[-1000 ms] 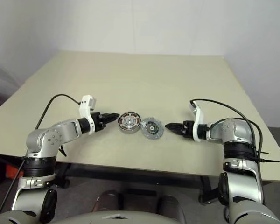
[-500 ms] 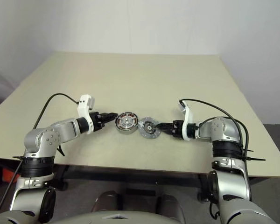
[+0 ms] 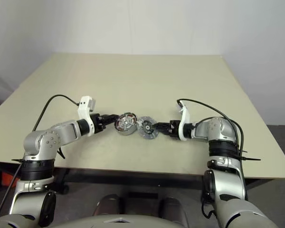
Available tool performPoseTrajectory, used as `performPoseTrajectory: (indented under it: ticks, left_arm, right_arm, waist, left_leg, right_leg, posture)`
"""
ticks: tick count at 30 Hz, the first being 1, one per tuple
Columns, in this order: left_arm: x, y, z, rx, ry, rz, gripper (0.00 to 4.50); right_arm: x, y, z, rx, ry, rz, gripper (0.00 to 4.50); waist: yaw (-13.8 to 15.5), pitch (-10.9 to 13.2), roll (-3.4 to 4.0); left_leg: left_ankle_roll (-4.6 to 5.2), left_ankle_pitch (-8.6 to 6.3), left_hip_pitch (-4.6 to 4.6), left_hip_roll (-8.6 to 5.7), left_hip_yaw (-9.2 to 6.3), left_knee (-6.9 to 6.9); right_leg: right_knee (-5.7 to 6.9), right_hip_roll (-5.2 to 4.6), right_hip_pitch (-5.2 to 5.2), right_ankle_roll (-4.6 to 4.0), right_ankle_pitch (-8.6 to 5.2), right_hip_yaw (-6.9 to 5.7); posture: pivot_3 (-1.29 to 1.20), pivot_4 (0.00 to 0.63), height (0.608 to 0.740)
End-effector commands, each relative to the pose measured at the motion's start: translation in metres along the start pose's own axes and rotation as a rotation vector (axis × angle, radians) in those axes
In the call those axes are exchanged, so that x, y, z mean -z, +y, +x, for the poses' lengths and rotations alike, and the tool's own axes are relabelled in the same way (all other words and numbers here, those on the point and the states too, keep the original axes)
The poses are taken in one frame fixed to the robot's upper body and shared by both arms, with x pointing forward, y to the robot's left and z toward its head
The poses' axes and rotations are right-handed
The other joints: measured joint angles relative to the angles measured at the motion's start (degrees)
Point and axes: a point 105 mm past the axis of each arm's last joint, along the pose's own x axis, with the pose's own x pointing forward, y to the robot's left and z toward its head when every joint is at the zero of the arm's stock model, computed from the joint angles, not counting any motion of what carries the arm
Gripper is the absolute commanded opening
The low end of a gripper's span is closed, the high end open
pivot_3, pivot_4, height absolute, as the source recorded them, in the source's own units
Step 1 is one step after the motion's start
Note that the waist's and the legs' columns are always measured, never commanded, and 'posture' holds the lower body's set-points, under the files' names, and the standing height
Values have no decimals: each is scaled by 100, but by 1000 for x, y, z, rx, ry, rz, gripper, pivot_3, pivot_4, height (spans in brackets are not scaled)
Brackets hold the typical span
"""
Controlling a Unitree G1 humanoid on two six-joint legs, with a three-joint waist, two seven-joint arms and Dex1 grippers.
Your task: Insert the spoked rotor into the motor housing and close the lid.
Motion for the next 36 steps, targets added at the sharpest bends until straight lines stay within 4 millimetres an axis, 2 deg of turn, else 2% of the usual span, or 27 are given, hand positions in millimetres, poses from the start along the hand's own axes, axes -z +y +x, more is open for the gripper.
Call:
performPoseTrajectory:
  ticks: [1,10,15,21,31,36]
  left_arm:
    - [-13,-2,-4,-3,-48,34,2370]
    - [-12,-4,-1,5,-43,38,2370]
    - [-11,-4,-1,7,-36,41,2370]
    - [-11,-5,1,10,-30,47,2370]
    - [-12,-7,7,20,-24,58,2370]
    - [-11,-7,7,20,-25,61,2370]
  right_arm:
    - [-17,21,-3,-72,-49,-27,2615]
    - [-19,20,-7,-67,-80,-26,2615]
    - [-22,12,-10,-47,-105,-23,2615]
    - [-34,8,-24,-37,-164,-24,2615]
    - [-34,5,-31,-21,-174,-44,2615]
    - [-27,-8,-36,25,-148,-62,2615]
  waist:
    - [34,1,1]
    - [43,1,1]
    - [46,1,1]
    - [49,1,1]
    - [68,1,1]
    - [93,1,1]
  left_leg:
    - [0,0,-4,-1,0,-2]
    - [-1,0,-74,-5,1,-16]
    - [-1,1,-75,-5,1,-16]
    - [-6,4,-74,-5,2,-16]
    - [-6,4,-75,-6,2,-15]
    - [-5,3,-77,-7,2,-15]
  right_leg:
    - [-1,0,-2,0,0,0]
    - [-4,-1,-68,-38,22,0]
    - [-5,-1,-68,-25,15,0]
    - [-4,-1,-67,-12,7,0]
    - [-4,-2,-66,-32,19,0]
    - [-5,-2,-66,-33,20,-1]
  posture:
    - [0,0,740]
    - [0,0,740]
    - [0,0,740]
    - [0,0,740]
    - [0,0,740]
    - [0,0,740]
